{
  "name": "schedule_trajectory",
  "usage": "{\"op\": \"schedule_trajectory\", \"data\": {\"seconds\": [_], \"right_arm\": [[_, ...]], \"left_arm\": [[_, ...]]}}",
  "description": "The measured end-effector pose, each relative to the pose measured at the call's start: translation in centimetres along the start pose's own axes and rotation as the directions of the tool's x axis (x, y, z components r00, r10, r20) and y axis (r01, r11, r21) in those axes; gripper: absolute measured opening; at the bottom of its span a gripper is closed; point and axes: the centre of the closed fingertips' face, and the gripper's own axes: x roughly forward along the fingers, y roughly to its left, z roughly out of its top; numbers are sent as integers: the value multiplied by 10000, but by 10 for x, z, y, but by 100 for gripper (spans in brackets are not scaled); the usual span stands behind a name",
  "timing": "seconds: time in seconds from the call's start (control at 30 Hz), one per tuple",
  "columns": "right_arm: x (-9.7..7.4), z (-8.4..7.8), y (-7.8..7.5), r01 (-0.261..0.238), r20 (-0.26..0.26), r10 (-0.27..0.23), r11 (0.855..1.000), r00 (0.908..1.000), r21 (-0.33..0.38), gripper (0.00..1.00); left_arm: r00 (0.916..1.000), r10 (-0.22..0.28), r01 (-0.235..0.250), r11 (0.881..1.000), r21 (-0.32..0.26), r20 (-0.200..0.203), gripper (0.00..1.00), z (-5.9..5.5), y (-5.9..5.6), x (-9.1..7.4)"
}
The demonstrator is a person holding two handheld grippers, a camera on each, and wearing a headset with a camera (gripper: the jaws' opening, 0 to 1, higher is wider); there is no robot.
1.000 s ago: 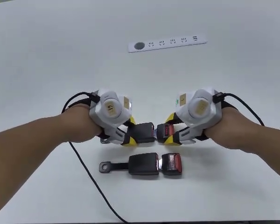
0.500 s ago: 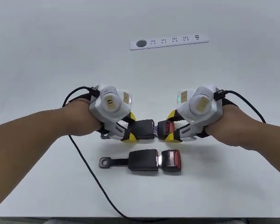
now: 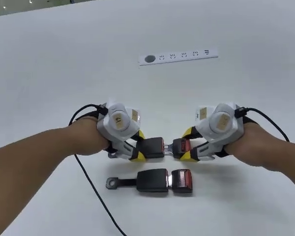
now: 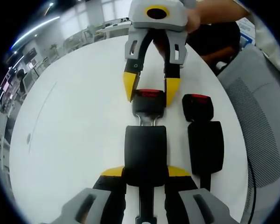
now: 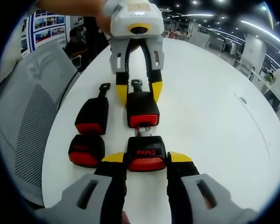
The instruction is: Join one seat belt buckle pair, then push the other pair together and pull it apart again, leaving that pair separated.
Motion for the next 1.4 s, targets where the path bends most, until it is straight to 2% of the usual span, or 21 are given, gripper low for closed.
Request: {"op": "schedule_trajectory", "data": {"seconds": [0.13, 0.2, 0.33, 0.57, 0.67, 0.8, 0.9, 0.97, 1.23, 1.33, 1.4], "right_arm": [[-12, -8, 1, 53, -142, -53, 10000, 9999, 21, 32], [-18, -21, -3, 222, -228, -221, 9997, 9995, 72, 32], [-37, -39, -3, 307, -232, -298, 9988, 9993, 389, 32], [-76, -80, -6, 702, -496, -665, 9946, 9966, 762, 33], [-90, -96, -9, 934, -800, -864, 9917, 9930, 884, 33], [-102, -111, -11, 1010, -1150, -908, 9912, 9892, 856, 33], [-106, -117, -6, 935, -1509, -827, 9935, 9851, 657, 33], [-105, -121, -7, 954, -1562, -737, 9861, 9850, 1364, 34], [-105, -119, -7, 955, -1704, -740, 9879, 9826, 1221, 34], [-106, -119, -7, 1076, -1863, -844, 9871, 9789, 1183, 34], [-104, -123, -10, 1351, -2000, -1100, 9840, 9736, 1162, 35]], "left_arm": [[9999, 17, -17, 10000, -26, -149, 32, 0, 0, 0], [9998, 49, -49, 10000, -11, -201, 32, -2, 2, 0], [9997, 103, -107, 9998, -153, -214, 32, -4, 3, 1], [9997, 147, -154, 9994, -316, -200, 32, -6, 4, 2], [9995, 98, -105, 9997, -231, -287, 32, -5, 3, 2], [9993, 72, -74, 10000, -55, -371, 32, -4, 3, 2], [9991, 145, -146, 9999, -24, -392, 32, -5, 2, 2], [9990, 213, -215, 9998, -40, -396, 32, -6, 4, 3], [9973, 448, -455, 9989, -100, -587, 33, -4, 1, 2], [9965, 602, -609, 9981, -95, -585, 33, -3, 0, 1], [9946, 687, -688, 9976, 18, -773, 36, -4, -2, -1]]}}
